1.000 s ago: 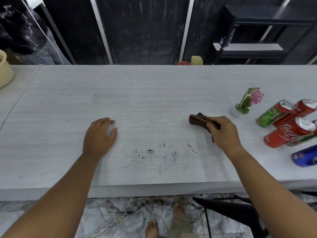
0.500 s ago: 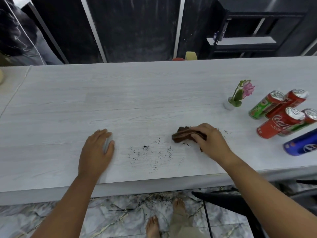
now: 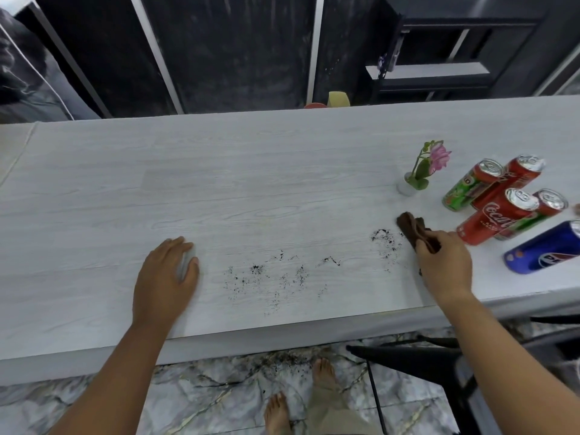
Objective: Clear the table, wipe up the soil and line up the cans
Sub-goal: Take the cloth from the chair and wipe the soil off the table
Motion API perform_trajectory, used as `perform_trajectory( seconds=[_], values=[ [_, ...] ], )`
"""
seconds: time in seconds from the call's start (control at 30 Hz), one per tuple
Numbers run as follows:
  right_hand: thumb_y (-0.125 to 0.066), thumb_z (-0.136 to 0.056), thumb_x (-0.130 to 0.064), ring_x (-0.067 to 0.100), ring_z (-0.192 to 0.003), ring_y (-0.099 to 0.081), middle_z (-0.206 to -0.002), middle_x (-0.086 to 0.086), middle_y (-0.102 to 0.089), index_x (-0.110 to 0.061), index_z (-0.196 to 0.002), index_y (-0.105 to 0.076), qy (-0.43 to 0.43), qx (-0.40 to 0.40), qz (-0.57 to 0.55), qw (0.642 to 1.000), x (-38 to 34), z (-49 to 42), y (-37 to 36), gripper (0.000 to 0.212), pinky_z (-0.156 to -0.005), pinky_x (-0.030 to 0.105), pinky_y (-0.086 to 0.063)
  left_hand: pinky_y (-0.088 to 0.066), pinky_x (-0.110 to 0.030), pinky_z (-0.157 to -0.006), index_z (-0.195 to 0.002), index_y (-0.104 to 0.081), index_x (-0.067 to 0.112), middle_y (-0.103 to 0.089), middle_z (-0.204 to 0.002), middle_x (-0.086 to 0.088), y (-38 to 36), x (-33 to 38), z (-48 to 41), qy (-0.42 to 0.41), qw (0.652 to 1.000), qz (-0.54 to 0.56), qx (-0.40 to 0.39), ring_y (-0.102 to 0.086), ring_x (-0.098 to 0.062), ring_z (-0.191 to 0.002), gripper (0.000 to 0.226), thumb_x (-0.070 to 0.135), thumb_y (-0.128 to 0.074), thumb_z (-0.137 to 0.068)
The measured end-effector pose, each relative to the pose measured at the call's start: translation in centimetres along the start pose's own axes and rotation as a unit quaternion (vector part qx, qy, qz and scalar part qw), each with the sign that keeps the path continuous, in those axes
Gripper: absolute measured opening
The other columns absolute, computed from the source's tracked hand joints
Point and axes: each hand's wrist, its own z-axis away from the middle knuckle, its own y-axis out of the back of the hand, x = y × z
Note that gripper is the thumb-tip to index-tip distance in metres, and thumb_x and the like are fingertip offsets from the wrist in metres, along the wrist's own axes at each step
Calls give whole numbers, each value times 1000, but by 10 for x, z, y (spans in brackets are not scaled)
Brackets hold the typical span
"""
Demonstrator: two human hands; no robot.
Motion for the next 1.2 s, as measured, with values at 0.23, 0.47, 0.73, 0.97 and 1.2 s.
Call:
perform_trajectory(
  seconds=[0.23,0.47,0.73,0.97,1.2],
  values=[
    [-73,-98,-17,13,-85,-64,-101,0,-65,-16,-114,-76,72,-70,-98,990,-58,48,-39,16,-77,23,-52,-40,-46,-125,-142,-68,18,-63,-154,-1,2,4,0,8,1000,-4,0,-50,-23,-150,39,30,-68,-105],
    [-76,-94,-22,18,-92,-66,-102,-1,-70,-18,-113,-78,-3,20,-162,987,-30,10,-9,19,-81,33,-55,-41,-46,-125,-141,-69,17,-63,-154,-2,2,5,0,7,1000,-1,3,-51,-24,-151,38,28,-69,-105],
    [-72,-96,-14,30,-87,-65,-102,7,-64,-9,-113,-74,30,-28,-48,998,-25,15,-13,18,-78,41,-55,-41,-46,-126,-142,-69,19,-63,-155,0,1,3,0,11,1000,-6,-2,-50,-22,-150,39,31,-67,-105],
    [-77,-96,-18,9,-91,-68,-103,-7,-69,-22,-112,-77,70,-124,-177,974,-72,67,-46,17,-79,28,-58,-41,-46,-125,-143,-68,19,-62,-155,0,2,4,-1,14,1000,-6,-6,-50,-22,-150,39,31,-67,-105],
    [-77,-94,-23,16,-89,-72,-100,-4,-74,-31,-105,-77,-16,2,-217,976,-17,33,-2,14,-72,33,-61,-37,-37,-124,-142,-68,18,-62,-154,0,5,7,0,12,1000,-4,-6,-51,-21,-148,38,29,-67,-106]
  ],
)
